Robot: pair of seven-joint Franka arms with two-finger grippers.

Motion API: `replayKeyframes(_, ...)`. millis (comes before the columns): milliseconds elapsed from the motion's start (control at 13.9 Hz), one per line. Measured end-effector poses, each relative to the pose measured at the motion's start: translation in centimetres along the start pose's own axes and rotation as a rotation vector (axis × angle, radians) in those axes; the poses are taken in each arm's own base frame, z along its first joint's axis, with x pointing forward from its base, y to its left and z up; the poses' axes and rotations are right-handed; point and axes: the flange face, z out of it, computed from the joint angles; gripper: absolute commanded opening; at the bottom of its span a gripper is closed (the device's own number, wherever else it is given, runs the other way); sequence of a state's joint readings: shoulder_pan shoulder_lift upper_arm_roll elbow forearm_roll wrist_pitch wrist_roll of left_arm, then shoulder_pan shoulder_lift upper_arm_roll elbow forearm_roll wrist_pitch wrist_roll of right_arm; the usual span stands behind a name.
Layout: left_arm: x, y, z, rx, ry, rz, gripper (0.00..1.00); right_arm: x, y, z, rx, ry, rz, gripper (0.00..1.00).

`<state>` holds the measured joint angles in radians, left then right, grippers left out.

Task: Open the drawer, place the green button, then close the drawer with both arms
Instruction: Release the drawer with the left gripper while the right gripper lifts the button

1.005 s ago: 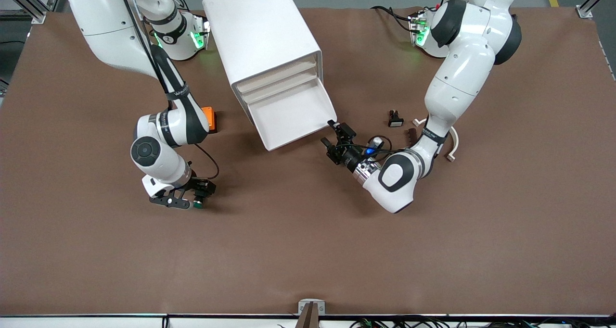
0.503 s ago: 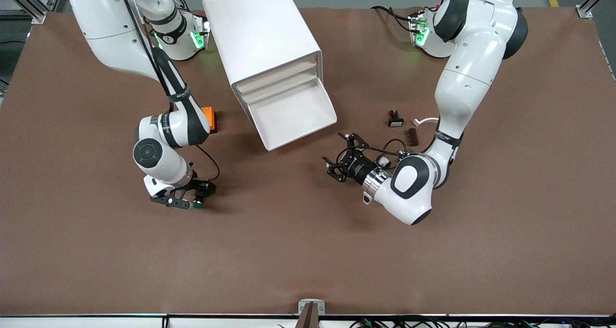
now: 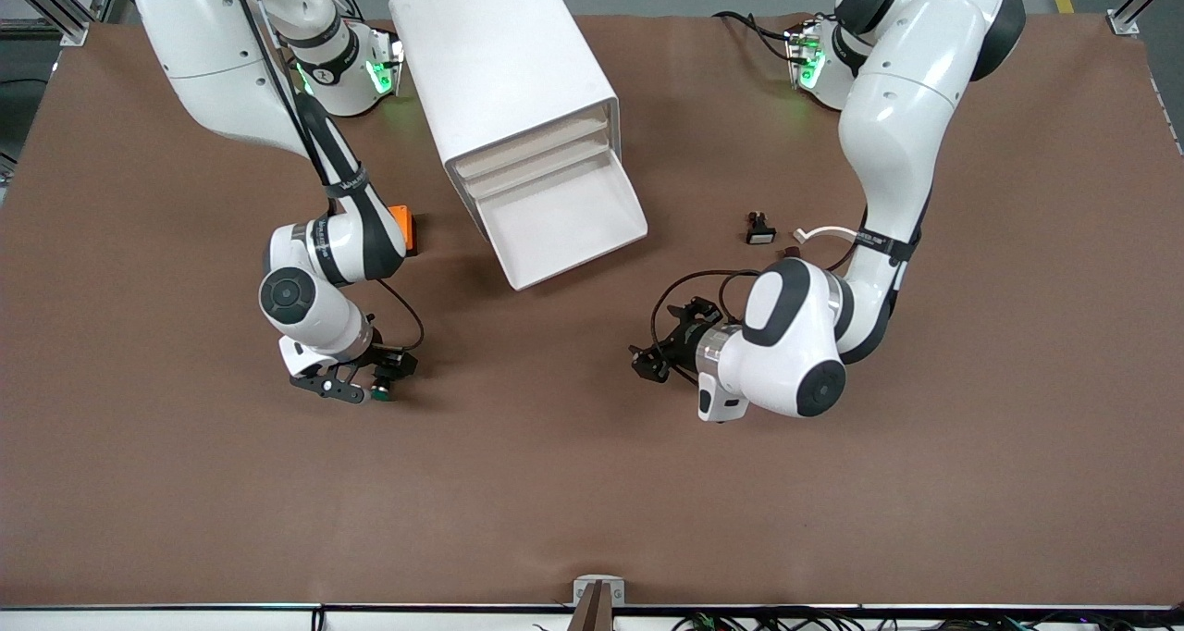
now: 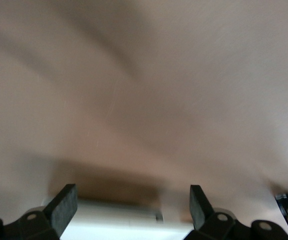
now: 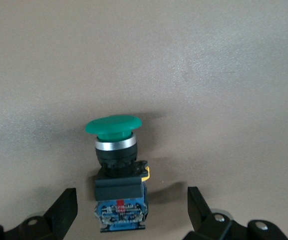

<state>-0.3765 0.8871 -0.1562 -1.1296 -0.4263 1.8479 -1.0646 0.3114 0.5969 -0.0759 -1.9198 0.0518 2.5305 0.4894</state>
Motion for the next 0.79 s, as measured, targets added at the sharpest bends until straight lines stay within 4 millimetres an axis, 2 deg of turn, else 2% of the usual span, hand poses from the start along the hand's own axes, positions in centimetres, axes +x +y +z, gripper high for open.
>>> replayKeyframes(144,-1.8,1.2,-0.5,-0.005,0.149,0.080,0.99,0.0,0.0,0.2,-0.001,-0.001,0.002,0.86)
replayKeyframes(287,-2.6,1.9,-1.2,-0.013,0.250,0.132,0.99,0.0,0.0,0.4,-0.003,-0.003,0.003,0.70)
replayKeyframes(646,-2.6,2.2,-2.9,-0.007,0.401,0.151,0.99,-0.1,-0.6,0.2,0.001,0.000,-0.005,0.16)
replayKeyframes(718,-2.4,2.1,-3.0,0.005,0.435,0.145,0.99,-0.2,-0.7,0.3,0.000,-0.001,-0.005,0.08)
replayKeyframes(790,-2.3,2.0,-3.0,0.015,0.460,0.141,0.99,-0.2,-0.7,0.3,0.000,-0.001,-0.004,0.04)
